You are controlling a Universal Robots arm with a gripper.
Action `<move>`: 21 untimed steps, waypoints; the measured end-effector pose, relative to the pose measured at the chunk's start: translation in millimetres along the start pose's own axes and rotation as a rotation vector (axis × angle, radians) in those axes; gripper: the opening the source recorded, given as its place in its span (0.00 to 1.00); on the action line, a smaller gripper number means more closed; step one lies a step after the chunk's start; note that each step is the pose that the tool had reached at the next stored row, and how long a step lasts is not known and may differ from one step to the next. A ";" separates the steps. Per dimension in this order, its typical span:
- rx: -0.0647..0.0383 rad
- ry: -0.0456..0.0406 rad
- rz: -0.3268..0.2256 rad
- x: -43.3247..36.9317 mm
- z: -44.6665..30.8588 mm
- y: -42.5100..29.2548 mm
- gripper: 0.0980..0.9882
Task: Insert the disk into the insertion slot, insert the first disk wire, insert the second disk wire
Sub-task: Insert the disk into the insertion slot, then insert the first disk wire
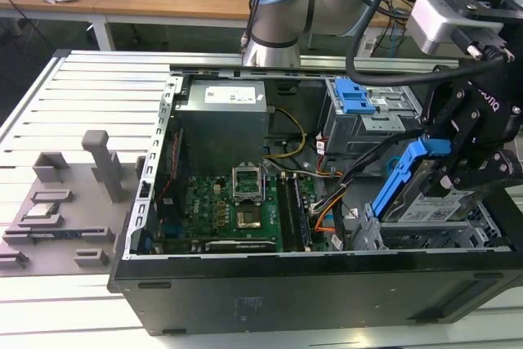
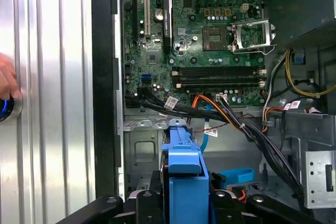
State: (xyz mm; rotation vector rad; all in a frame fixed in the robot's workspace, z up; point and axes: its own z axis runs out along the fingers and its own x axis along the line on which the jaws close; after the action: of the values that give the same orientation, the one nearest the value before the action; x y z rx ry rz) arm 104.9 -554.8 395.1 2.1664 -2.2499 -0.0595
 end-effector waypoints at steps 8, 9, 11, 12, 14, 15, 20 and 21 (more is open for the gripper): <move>0.000 0.0003 0.000 0.0 0.1 0.0 0.29; 0.000 0.0003 0.000 0.0 0.1 0.0 0.22; 0.000 0.0005 0.000 0.0 0.0 0.0 0.08; 0.000 0.0006 0.000 0.0 0.0 0.0 0.02; 0.000 0.0006 0.000 0.0 0.0 0.0 0.01; 0.000 0.0007 0.000 0.0 0.0 0.0 0.01; 0.000 0.0010 0.000 -0.5 1.6 -10.5 0.01; 0.000 0.0022 0.000 -3.7 3.0 -21.6 0.01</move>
State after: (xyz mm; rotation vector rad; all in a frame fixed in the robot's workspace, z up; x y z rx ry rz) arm 126.5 -551.8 391.3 2.1652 -2.2488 -0.0572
